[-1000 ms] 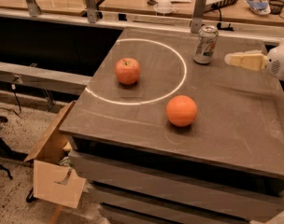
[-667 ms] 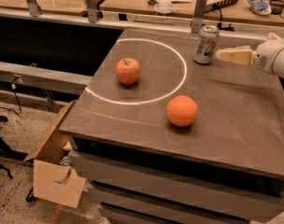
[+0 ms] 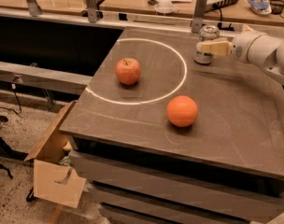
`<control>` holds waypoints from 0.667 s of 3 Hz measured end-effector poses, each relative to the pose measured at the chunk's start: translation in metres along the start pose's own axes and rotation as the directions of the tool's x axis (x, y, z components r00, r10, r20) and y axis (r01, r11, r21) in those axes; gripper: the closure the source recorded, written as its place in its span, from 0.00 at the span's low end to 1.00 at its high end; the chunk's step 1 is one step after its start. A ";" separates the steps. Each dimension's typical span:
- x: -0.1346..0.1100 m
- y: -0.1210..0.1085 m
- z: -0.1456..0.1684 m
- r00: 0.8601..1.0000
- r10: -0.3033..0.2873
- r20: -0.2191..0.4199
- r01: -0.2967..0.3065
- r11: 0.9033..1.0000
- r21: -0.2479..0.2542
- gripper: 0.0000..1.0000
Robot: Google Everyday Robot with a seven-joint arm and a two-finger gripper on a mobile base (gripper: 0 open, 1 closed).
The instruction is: Knock 7up can over
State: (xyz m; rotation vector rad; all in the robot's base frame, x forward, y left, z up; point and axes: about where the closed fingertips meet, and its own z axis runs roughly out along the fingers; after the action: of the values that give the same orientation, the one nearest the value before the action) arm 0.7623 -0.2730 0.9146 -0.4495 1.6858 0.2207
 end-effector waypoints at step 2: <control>0.008 0.044 0.031 0.999 0.035 0.003 -0.034 0.994 -0.101 0.01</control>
Offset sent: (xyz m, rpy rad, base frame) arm 0.0095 0.0697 -0.0294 0.0595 0.0414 0.1253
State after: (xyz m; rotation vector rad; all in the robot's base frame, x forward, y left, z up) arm 0.7714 -0.2225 0.8969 -0.4944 1.6834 0.3330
